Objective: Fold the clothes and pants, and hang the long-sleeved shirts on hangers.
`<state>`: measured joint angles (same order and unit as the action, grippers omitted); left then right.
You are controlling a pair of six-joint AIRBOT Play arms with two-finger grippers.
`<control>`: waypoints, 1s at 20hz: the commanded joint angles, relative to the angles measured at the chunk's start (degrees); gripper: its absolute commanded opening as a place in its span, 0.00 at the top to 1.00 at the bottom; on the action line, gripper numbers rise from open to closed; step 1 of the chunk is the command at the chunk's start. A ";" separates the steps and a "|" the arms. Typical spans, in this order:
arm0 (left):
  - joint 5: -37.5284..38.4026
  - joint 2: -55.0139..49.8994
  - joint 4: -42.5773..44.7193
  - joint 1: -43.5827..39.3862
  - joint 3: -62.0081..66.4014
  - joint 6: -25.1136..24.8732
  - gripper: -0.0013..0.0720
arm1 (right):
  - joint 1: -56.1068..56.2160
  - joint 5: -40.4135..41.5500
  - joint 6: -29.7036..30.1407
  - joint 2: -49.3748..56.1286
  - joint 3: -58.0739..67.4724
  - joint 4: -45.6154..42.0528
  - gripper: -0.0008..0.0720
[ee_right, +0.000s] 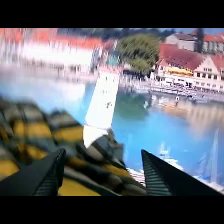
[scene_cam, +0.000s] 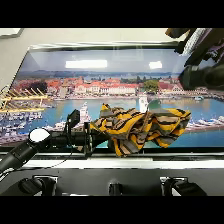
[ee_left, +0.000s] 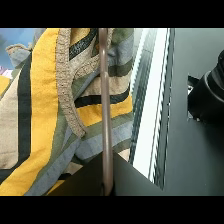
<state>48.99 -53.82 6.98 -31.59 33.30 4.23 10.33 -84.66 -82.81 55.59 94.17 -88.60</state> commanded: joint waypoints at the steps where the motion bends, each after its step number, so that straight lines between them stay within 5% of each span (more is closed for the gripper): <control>1: -0.07 -0.04 0.09 -0.02 0.00 0.00 0.96 | -2.62 -8.41 33.33 1.44 0.79 11.34 0.27; 8: -0.63 -0.04 0.11 -0.02 0.00 -0.02 0.96 | -2.62 -12.20 35.60 1.62 -3.19 11.74 0.26; 11: -0.63 -0.04 0.09 -0.02 0.00 0.00 0.96 | -2.62 -16.09 35.71 1.49 -3.72 12.55 0.11; 20: -0.63 -0.04 0.11 -0.02 0.00 0.00 0.96 | -2.62 -13.88 45.64 8.83 -4.55 18.40 0.12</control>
<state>48.40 -53.82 7.07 -31.62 33.30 4.23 7.75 -98.76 -40.69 61.52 89.78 -73.36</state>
